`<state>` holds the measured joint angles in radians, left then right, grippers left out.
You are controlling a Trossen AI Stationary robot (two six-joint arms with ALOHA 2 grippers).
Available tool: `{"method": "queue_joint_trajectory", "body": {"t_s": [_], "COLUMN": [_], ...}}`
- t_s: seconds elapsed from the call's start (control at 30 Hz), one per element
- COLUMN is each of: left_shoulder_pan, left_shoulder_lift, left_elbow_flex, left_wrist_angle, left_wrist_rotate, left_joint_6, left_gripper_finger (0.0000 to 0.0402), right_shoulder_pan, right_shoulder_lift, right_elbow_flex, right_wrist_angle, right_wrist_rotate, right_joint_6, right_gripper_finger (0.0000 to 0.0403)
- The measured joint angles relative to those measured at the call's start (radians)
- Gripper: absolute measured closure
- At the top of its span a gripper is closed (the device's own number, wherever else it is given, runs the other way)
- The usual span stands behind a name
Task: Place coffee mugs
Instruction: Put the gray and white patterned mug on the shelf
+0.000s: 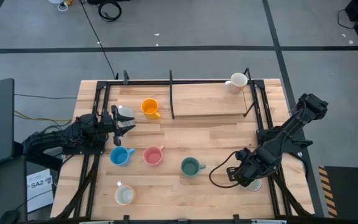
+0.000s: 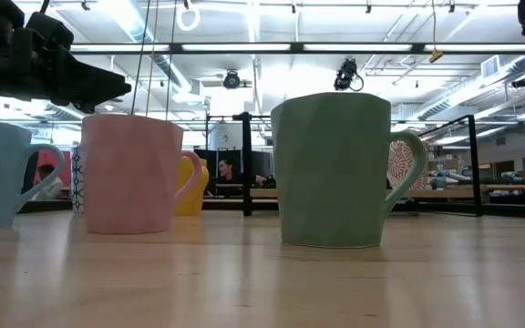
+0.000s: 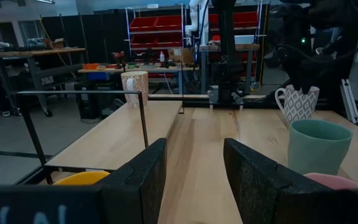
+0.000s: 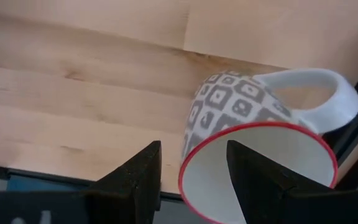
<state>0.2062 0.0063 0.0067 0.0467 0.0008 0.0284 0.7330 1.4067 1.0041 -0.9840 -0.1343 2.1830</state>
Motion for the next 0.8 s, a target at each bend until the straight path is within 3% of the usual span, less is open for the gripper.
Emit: {"method": "queue_joint_trajectory", "body": {"t_s": [0.33, 0.8], "left_shoulder_pan": [0.000, 0.000], "left_shoulder_lift": [0.000, 0.000], "left_elbow_flex": [0.000, 0.000], "left_wrist_angle": [0.000, 0.000], "left_wrist_rotate": [0.000, 0.000], "left_joint_6": [0.000, 0.000], "left_gripper_finger": [0.0235, 0.0235], "right_shoulder_pan": [-0.003, -0.005], "right_shoulder_lift": [0.000, -0.002], "right_elbow_flex": [-0.058, -0.057], "right_wrist_angle": [0.047, 0.035], "right_wrist_rotate": [-0.042, -0.021], "right_joint_6": [0.001, -0.081], "right_gripper_finger": [0.0241, 0.0380]}}
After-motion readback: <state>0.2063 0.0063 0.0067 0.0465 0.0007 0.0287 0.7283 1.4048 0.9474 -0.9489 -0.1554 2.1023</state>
